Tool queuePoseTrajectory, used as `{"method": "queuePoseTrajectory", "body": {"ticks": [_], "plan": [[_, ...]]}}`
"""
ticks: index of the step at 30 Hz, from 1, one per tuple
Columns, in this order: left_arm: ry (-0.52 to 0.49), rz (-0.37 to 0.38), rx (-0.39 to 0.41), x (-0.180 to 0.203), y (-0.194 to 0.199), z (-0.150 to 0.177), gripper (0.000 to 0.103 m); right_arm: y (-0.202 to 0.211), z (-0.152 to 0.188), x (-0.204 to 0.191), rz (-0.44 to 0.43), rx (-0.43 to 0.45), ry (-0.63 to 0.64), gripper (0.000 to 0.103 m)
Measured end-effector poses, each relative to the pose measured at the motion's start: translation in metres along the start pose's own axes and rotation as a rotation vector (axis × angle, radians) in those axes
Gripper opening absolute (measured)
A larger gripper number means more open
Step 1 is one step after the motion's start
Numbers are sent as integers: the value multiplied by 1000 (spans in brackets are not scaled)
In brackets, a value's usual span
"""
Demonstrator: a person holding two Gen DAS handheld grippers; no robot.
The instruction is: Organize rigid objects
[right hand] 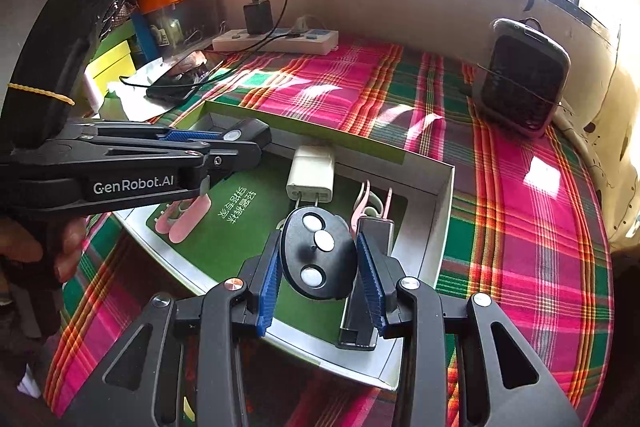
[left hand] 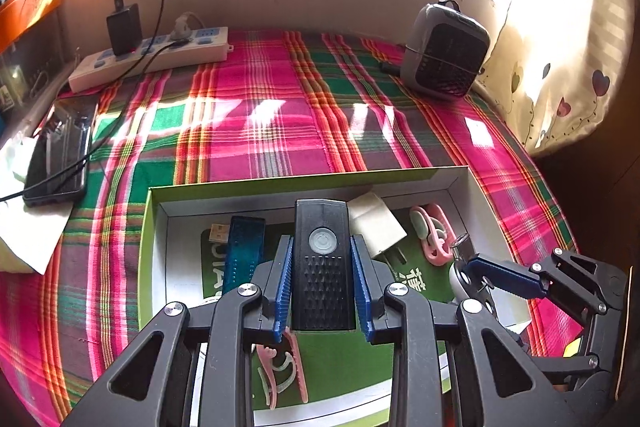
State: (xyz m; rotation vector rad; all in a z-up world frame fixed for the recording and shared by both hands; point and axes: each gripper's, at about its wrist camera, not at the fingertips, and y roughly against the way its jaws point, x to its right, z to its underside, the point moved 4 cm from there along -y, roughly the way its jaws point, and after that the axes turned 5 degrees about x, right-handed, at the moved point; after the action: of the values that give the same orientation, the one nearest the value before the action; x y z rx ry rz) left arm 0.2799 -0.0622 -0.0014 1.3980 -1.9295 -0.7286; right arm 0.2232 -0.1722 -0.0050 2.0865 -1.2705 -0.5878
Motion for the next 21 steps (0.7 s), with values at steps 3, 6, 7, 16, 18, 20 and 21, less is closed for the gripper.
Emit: {"method": "queuePoseTrajectory", "body": {"ticks": [3, 6, 7, 16, 18, 20, 21], "plan": [[-1, -3, -11, 0, -8, -1, 26, -6, 1, -2, -11, -8, 5, 38], [0, 2, -27, -1, -15, 1, 26, -11, 2, -3, -11, -18, 9, 38], [-1, -1, -32, -1, -16, 2, 26, -12, 2, -3, -14, -20, 10, 38], [-11, -19, -36, -1, -25, 1, 26, -21, 3, -2, 13, -36, 29, 38], [-17, -31, -36, -1, -27, 1, 26, -22, 4, -1, 15, -39, 31, 38], [-19, -29, -34, -1, -28, 0, 26, -24, 4, 0, 17, -42, 28, 38], [-18, -28, -34, -1, -28, 0, 26, -25, 4, 1, 21, -45, 26, 38]]}}
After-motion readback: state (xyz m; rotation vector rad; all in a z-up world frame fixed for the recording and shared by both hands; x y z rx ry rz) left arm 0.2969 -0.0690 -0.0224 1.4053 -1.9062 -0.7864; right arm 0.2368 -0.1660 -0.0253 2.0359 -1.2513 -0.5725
